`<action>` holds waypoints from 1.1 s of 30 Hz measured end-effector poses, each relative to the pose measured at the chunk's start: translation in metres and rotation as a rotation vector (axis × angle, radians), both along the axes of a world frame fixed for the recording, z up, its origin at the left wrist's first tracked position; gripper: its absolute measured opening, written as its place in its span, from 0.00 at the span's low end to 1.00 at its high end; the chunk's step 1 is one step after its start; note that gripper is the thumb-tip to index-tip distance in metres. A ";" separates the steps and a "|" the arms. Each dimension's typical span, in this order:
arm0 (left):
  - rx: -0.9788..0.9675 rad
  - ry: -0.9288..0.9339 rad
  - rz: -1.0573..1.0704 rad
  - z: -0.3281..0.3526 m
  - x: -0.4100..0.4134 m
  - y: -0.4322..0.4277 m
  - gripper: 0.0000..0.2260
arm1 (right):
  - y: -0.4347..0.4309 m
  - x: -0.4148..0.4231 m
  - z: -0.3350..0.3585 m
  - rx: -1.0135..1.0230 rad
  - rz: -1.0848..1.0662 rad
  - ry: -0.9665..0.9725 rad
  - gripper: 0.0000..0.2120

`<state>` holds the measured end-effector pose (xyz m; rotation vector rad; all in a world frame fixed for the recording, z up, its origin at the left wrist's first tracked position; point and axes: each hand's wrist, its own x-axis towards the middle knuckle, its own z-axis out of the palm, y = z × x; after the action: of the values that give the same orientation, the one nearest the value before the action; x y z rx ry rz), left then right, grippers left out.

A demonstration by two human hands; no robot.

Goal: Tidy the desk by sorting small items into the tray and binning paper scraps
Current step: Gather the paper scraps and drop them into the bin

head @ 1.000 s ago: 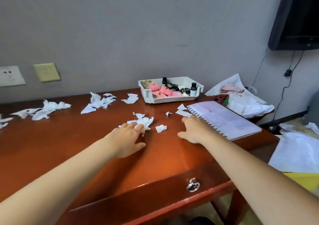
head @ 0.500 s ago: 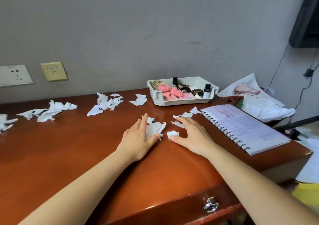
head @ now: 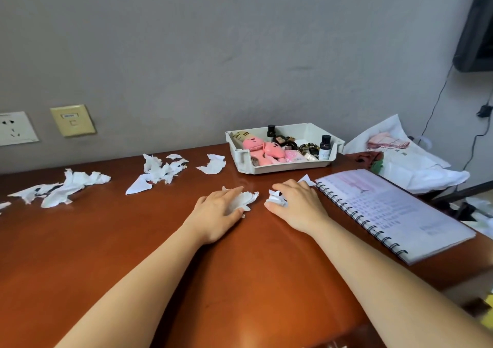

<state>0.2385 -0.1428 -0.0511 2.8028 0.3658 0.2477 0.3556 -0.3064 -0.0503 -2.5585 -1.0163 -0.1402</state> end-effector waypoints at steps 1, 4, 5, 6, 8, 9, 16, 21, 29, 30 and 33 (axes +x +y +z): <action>-0.012 -0.008 0.000 0.000 0.002 0.001 0.24 | 0.001 0.002 0.000 0.015 0.005 0.007 0.26; -0.019 -0.038 0.017 0.000 0.007 0.005 0.21 | 0.004 0.007 -0.001 0.067 0.021 0.031 0.22; -0.012 -0.052 0.019 0.000 0.008 0.005 0.20 | 0.004 0.008 -0.001 0.087 0.023 0.043 0.20; -0.010 -0.067 0.020 0.000 0.010 0.006 0.18 | 0.004 0.009 -0.002 0.107 0.024 0.053 0.17; -0.018 -0.106 0.021 0.000 0.012 0.007 0.15 | 0.005 0.011 -0.003 0.133 0.025 0.058 0.12; -0.015 -0.124 0.021 -0.001 0.013 0.007 0.14 | 0.006 0.011 -0.003 0.142 0.026 0.058 0.10; -0.018 -0.139 0.075 0.000 0.011 0.004 0.30 | 0.004 0.008 -0.003 0.110 -0.074 -0.117 0.22; 0.010 -0.016 0.111 -0.001 0.017 0.007 0.32 | 0.007 0.011 -0.006 0.044 -0.179 -0.069 0.26; -0.086 -0.184 0.060 -0.005 0.024 0.018 0.19 | 0.006 0.010 -0.001 0.235 0.006 0.105 0.08; -0.102 -0.203 0.064 -0.005 0.025 0.018 0.18 | 0.006 0.010 -0.001 0.224 0.022 0.091 0.07; -0.118 -0.236 0.086 -0.003 0.028 0.017 0.18 | 0.005 0.011 -0.001 0.205 0.043 0.058 0.08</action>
<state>0.2665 -0.1258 -0.0540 2.6086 0.4304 0.5514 0.3667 -0.3015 -0.0514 -2.3414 -0.9814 -0.1494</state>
